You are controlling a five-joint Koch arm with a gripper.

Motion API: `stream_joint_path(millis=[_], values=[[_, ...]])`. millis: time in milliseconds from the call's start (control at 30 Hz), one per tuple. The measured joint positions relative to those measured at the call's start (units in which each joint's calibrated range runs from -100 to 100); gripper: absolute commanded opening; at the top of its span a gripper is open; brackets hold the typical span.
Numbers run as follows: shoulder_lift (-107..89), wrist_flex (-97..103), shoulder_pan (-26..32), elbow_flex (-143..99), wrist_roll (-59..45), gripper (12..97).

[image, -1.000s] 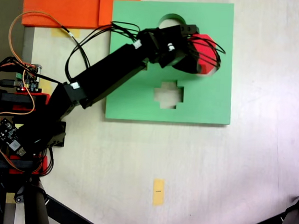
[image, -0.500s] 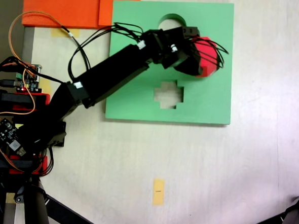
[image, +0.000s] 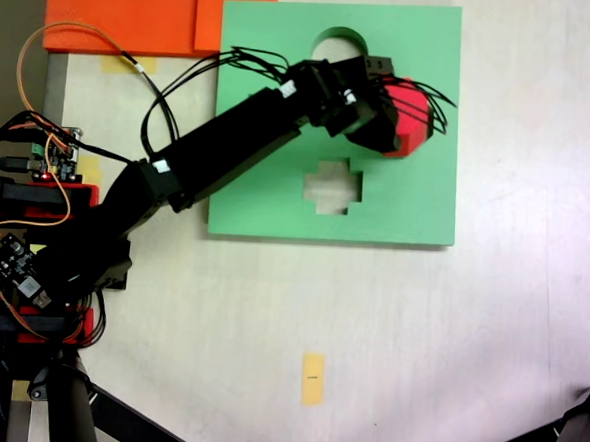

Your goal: Put the octagonal pillar block into the corresponding hole

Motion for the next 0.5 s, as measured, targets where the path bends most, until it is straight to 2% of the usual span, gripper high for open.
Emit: stream_joint_path(millis=[500], values=[[1.1,1.2,-0.3,0.0,-1.5,42.4]])
